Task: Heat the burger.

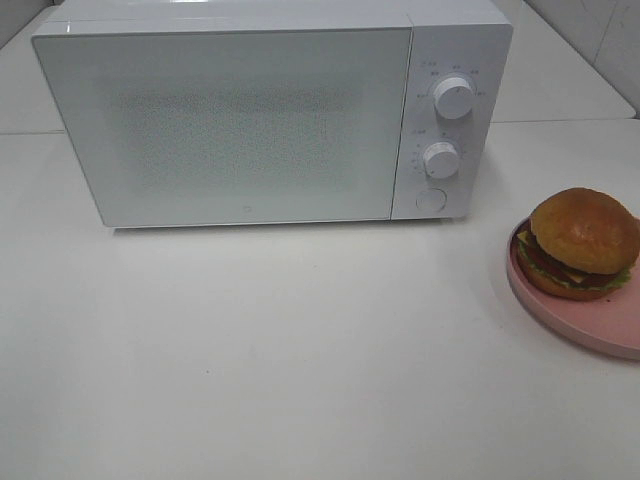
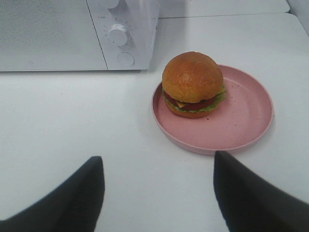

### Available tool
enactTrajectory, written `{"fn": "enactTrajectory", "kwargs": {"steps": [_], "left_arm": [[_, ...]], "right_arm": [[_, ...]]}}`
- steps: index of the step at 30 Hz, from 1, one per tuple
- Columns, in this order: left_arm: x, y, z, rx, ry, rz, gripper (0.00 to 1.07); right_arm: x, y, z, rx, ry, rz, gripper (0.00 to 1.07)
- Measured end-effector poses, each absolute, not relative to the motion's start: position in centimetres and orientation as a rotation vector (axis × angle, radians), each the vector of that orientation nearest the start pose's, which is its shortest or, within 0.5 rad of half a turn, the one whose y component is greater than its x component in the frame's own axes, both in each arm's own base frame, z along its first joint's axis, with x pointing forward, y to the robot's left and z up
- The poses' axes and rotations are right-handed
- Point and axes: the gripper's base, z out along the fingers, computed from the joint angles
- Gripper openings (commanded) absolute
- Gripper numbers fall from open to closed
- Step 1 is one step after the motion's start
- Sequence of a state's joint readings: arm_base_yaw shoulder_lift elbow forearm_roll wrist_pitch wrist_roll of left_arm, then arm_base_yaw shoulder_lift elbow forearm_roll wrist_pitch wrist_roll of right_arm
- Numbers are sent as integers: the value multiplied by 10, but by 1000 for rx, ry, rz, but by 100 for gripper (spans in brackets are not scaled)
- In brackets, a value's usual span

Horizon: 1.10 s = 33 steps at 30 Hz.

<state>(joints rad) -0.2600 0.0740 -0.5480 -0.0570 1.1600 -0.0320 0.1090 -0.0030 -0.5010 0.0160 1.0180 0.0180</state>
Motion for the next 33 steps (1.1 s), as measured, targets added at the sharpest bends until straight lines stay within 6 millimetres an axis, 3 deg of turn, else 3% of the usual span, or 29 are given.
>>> {"fn": "enactTrajectory", "kwargs": {"steps": [6,33], "left_arm": [[-11,-2,283,278,2035,-231,0],[-5,-4,279,262,2030,-197,0]], "right_arm": [[-4,1,281,-91,1997,101,61],[-4,1,281,-91,1997,101,61]]}}
